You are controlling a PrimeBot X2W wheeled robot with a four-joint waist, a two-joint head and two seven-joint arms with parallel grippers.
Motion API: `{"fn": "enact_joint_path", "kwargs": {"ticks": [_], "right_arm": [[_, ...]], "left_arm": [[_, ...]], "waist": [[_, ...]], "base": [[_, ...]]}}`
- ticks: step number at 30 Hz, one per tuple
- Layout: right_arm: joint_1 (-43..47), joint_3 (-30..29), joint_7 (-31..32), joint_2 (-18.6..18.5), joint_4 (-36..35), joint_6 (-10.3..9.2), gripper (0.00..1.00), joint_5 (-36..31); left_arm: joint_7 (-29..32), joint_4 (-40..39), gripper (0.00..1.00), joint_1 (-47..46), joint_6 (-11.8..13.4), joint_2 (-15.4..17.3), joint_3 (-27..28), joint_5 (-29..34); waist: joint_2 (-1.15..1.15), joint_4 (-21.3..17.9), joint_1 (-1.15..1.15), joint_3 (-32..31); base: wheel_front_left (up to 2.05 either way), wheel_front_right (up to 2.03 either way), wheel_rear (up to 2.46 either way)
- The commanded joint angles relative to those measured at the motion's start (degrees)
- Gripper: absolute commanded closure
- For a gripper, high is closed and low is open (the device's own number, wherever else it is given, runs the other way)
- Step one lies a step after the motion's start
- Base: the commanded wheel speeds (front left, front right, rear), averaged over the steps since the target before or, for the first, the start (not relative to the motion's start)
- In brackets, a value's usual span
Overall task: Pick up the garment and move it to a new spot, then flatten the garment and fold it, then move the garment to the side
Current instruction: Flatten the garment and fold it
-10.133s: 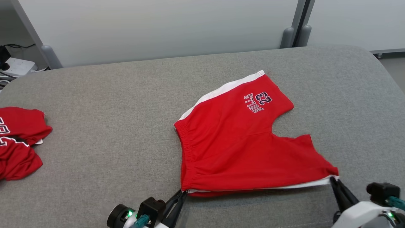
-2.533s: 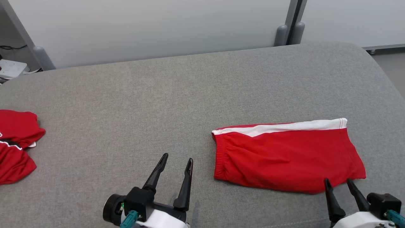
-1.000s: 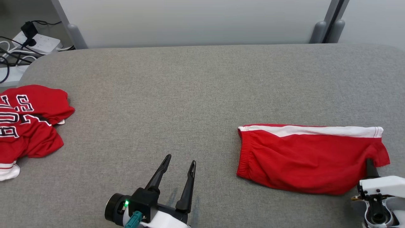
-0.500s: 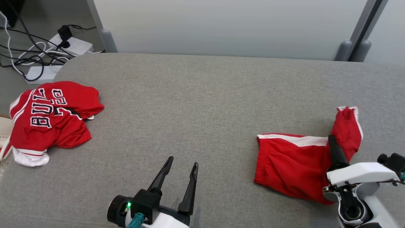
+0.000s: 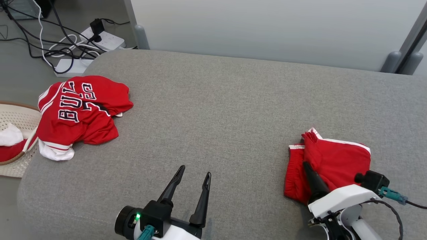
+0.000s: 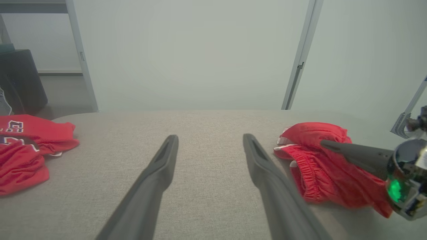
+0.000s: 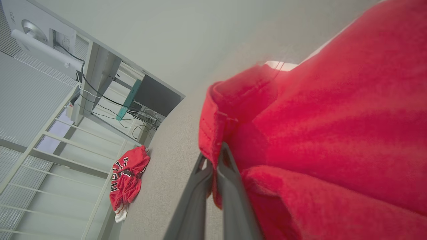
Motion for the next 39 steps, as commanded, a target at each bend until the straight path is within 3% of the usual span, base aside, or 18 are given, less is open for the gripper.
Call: {"fn": "enact_joint_path", "kwargs": {"ticks": [1, 3, 5, 6, 20, 27, 39], "right_arm": [[0.1, 1.8, 0.5, 0.4, -0.9, 0.25, 1.00, -0.7], [0.5, 2.4, 0.9, 0.6, -0.4, 0.25, 1.00, -1.1], [0.6, 2.8, 1.0, 0.8, 0.2, 0.25, 0.52, -1.9], [0.6, 2.9, 1.1, 0.9, 0.4, 0.25, 0.00, -2.1], [2.2, 9.2, 3.4, 2.5, -5.1, 0.25, 0.00, -1.9], [0.2, 10.6, -4.7, -1.2, -7.8, 0.25, 0.00, -13.9], [-1.7, 3.9, -6.9, -2.0, -4.9, 0.25, 0.00, -29.3]], "left_arm": [[-0.6, -1.6, 0.00, -0.5, 0.4, 0.0, 1.9, 0.0], [-0.6, -1.6, 0.00, -0.4, 0.4, 0.0, 1.9, -0.1], [-0.6, -1.6, 0.00, -0.4, 0.5, 0.0, 2.0, -0.3], [-0.6, -1.6, 0.00, -0.4, 0.5, 0.0, 2.0, -0.4], [-0.6, -1.7, 0.00, 0.0, 1.0, 0.0, 2.6, -1.0], [-0.6, -2.3, 0.00, 0.1, 1.0, 0.0, 3.7, -1.6], [-0.6, -2.9, 0.00, -0.2, 1.4, 0.0, 8.1, -1.9]], "waist": [[0.00, 0.3, 0.00, 0.3], [0.00, 0.4, 0.00, 0.4], [0.00, 0.3, 0.00, 0.5], [0.00, 0.3, 0.00, 0.5], [0.00, -2.4, 0.00, -0.6], [0.00, -7.3, 0.00, -1.1], [0.00, -16.5, 0.00, -2.0]], "base": [[0.00, 0.00, 0.00], [0.00, 0.00, 0.00], [0.00, 0.00, 0.00], [0.00, 0.00, 0.00], [0.00, 0.00, 0.00], [0.00, 0.00, 0.00], [0.00, 0.00, 0.00]]}}
